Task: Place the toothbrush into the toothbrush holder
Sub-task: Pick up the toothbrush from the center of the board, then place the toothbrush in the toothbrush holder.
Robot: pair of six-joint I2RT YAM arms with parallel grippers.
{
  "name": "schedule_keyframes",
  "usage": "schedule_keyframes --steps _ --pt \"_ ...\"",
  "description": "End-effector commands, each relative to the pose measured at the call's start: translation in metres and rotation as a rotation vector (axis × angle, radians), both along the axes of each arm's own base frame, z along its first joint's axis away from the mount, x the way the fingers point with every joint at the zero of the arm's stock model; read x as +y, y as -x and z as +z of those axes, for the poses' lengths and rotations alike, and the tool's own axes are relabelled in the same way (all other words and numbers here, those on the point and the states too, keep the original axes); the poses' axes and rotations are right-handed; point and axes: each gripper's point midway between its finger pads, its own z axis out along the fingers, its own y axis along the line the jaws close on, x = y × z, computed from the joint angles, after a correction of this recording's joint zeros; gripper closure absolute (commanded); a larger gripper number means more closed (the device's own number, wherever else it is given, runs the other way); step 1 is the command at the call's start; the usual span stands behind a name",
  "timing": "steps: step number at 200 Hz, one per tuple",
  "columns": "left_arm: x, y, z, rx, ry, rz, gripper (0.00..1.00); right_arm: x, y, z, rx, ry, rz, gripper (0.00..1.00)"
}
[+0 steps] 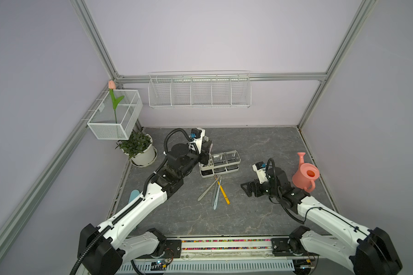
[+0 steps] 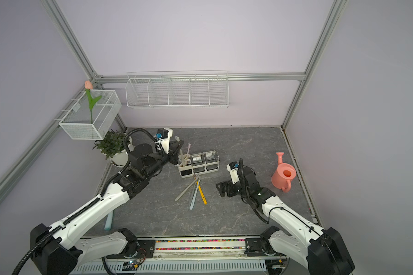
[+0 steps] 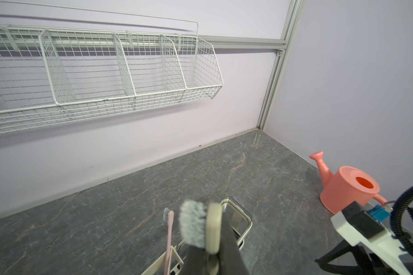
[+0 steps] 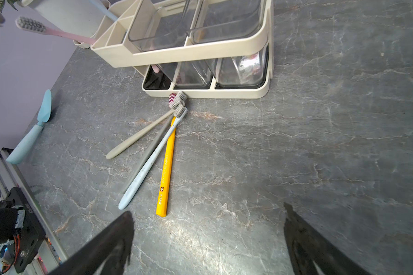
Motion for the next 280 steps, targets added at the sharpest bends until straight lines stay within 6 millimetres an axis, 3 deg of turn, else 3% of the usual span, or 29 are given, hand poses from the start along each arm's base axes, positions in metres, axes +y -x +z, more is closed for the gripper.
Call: schedule_keyframes --steps 1,32,198,280 --pt "0.003 -0.012 -0.005 -0.025 -0.046 0.051 1.00 0.001 0.002 -0.010 0.030 -0.022 0.003 0.02" --pt "-0.001 -0.016 -0.007 -0.013 -0.055 0.047 1.00 0.000 0.000 -0.017 0.048 -0.017 -0.003 0.07" --pt "-0.006 -0.049 -0.025 -0.100 -0.137 0.086 1.00 -0.001 0.005 -0.022 0.072 -0.042 0.025 0.07" --pt "0.007 -0.060 -0.029 -0.088 -0.092 0.105 1.00 -0.004 0.002 -0.021 0.079 -0.044 0.008 0.08"
